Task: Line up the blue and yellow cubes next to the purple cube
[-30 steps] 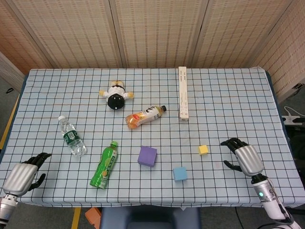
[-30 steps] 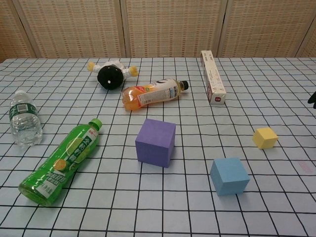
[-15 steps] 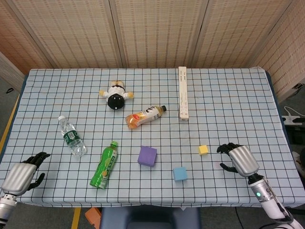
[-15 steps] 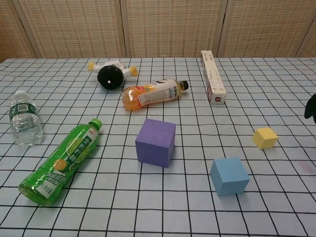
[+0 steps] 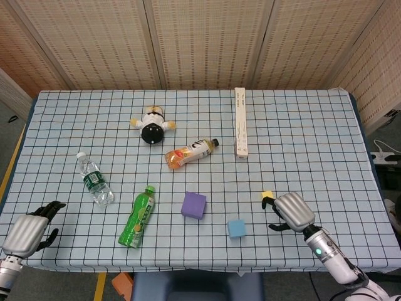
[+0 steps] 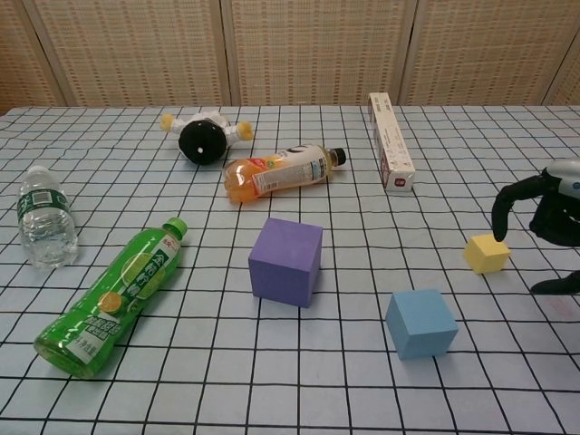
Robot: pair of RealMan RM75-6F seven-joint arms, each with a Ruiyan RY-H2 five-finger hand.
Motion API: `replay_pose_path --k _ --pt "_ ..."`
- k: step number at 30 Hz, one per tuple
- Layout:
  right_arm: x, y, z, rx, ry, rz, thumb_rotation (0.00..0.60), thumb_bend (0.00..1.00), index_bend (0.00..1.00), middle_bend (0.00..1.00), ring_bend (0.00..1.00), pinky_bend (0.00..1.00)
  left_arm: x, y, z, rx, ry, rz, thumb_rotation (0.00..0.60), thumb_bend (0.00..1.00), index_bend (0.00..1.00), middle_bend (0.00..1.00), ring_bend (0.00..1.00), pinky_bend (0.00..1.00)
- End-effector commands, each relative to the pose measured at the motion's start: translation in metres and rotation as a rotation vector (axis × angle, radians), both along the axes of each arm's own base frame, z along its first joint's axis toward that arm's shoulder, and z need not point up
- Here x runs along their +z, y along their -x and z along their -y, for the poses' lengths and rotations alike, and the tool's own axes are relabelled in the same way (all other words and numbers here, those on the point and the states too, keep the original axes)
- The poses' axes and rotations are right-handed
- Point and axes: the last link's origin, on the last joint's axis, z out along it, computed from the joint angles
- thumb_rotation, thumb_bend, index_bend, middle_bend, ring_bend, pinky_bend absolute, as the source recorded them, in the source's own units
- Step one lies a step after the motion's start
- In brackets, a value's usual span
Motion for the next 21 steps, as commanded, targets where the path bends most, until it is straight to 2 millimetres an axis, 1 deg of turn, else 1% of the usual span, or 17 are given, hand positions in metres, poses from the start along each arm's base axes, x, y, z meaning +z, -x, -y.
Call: replay_pose_path --k 1,11,17,21 --pt "-0.009 -0.011 0.002 -0.013 -0.052 0.005 0.600 0.00 0.46 0.92 0.82 1.00 0.000 0.000 0.000 0.002 0.000 0.005 0.600 0.44 0.19 0.16 0.29 0.53" --pt "-0.029 -0.023 0.002 -0.041 -0.137 0.023 0.600 0.00 0.43 0.92 0.82 1.00 0.002 0.000 -0.001 -0.004 -0.004 0.011 0.600 0.44 0.20 0.16 0.29 0.53" --pt "-0.039 -0.026 0.000 -0.060 -0.193 0.032 0.600 0.00 0.37 0.92 0.82 1.00 0.002 0.000 0.000 -0.004 -0.006 0.013 0.600 0.44 0.20 0.16 0.29 0.53" --pt "-0.043 -0.028 0.000 -0.071 -0.217 0.043 0.600 0.00 0.35 0.92 0.82 1.00 0.002 0.000 0.000 -0.004 -0.006 0.014 0.600 0.44 0.20 0.16 0.29 0.53"
